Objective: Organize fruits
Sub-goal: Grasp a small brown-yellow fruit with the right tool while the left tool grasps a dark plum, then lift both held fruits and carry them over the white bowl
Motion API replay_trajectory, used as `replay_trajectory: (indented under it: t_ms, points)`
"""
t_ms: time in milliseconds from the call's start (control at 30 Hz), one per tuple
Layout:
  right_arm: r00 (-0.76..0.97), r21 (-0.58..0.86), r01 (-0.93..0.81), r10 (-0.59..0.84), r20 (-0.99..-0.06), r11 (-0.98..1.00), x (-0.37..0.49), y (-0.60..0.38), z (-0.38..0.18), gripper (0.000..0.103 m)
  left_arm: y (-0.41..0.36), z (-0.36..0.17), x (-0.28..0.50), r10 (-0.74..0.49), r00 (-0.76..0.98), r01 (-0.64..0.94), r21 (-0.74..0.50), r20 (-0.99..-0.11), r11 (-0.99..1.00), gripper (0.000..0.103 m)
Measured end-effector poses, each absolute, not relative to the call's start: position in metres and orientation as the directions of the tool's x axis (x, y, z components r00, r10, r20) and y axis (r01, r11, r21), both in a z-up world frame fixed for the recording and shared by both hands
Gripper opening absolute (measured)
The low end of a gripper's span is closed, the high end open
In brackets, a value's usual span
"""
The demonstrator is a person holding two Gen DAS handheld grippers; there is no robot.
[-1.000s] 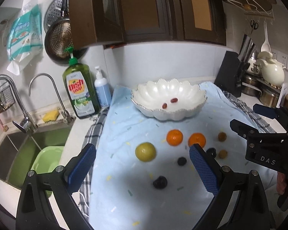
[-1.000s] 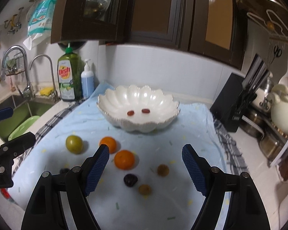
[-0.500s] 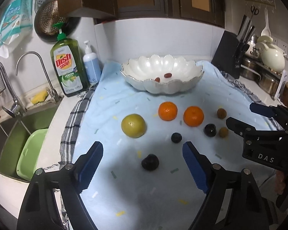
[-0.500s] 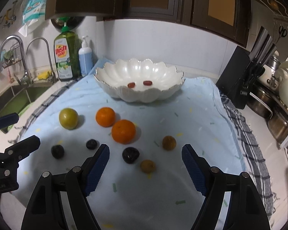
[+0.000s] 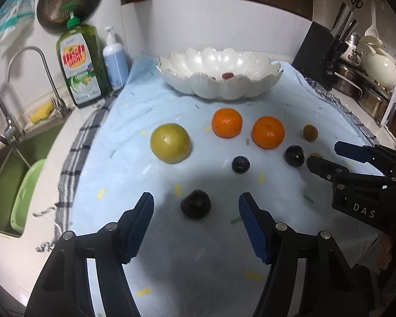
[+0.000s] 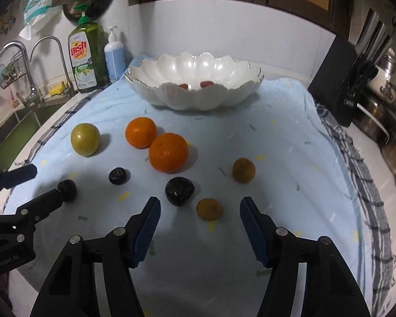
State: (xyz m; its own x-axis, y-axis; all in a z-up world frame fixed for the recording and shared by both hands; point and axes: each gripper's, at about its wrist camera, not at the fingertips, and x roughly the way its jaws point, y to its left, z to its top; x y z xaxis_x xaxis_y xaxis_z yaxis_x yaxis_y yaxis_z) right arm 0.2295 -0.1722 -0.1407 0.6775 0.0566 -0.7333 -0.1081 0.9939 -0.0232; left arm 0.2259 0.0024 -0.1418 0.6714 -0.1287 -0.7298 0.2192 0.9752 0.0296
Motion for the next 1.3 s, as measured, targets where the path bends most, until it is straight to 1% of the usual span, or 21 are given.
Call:
replay_trajectory:
  t_ms: [100, 167, 233, 333, 433, 500, 533, 600, 667, 800, 1067, 1300]
  points:
    - [0.662, -0.016, -0.112, 0.063, -0.747, 0.994, 0.233, -0.173, -0.146, 0.056, 0.002, -0.147, 0.23, -0.137, 0.652, 0.216, 0.009, -0.746, 0.976, 0.062]
    - [0.65, -0.003, -0.114, 0.072, -0.756, 0.993, 0.235, -0.174, -0.15, 0.051, 0.001, -0.15, 0.233, -0.136, 0.644, 0.215, 0.008, -0.753, 0.977, 0.058]
    - [0.64, 0.009, -0.112, 0.079, -0.764, 0.994, 0.238, -0.176, -0.153, 0.049, 0.0, -0.153, 0.235, -0.138, 0.641, 0.212, 0.002, -0.755, 0.977, 0.055]
    - [0.633, 0.01, -0.11, 0.078, -0.771, 0.994, 0.241, -0.178, -0.157, 0.044, -0.002, -0.157, 0.239, -0.132, 0.633, 0.214, 0.009, -0.763, 0.977, 0.047]
    - [0.626, 0.005, -0.111, 0.074, -0.776, 0.994, 0.244, -0.18, -0.158, 0.041, -0.002, -0.16, 0.242, -0.125, 0.628, 0.209, 0.011, -0.768, 0.978, 0.046]
    - [0.627, 0.001, -0.112, 0.071, -0.776, 0.994, 0.244, -0.18, -0.159, 0.039, -0.002, -0.163, 0.244, -0.12, 0.62, 0.204, 0.012, -0.775, 0.979, 0.041]
    - [0.627, -0.004, -0.115, 0.069, -0.776, 0.993, 0.245, -0.18, -0.159, 0.037, -0.002, -0.164, 0.245, -0.118, 0.615, 0.201, 0.01, -0.779, 0.98, 0.038]
    - [0.627, -0.017, -0.118, 0.061, -0.777, 0.993, 0.245, -0.179, -0.159, 0.033, -0.001, -0.166, 0.246, -0.108, 0.617, 0.191, 0.015, -0.78, 0.982, 0.036]
    - [0.621, -0.026, -0.12, 0.055, -0.782, 0.992, 0.246, -0.179, -0.161, 0.03, -0.001, -0.166, 0.246, -0.097, 0.62, 0.182, 0.023, -0.779, 0.983, 0.03]
    - [0.614, -0.017, -0.123, 0.063, -0.787, 0.992, 0.247, -0.181, -0.163, 0.025, 0.0, -0.167, 0.247, -0.089, 0.622, 0.176, 0.028, -0.778, 0.984, 0.029]
    - [0.621, 0.002, -0.139, 0.088, -0.779, 0.99, 0.242, -0.181, -0.154, 0.025, -0.003, -0.158, 0.244, -0.109, 0.63, 0.184, 0.011, -0.769, 0.983, 0.029]
    - [0.654, 0.019, -0.15, 0.114, -0.748, 0.989, 0.236, -0.18, -0.131, 0.025, -0.007, -0.133, 0.24, -0.152, 0.664, 0.205, -0.017, -0.732, 0.979, 0.029]
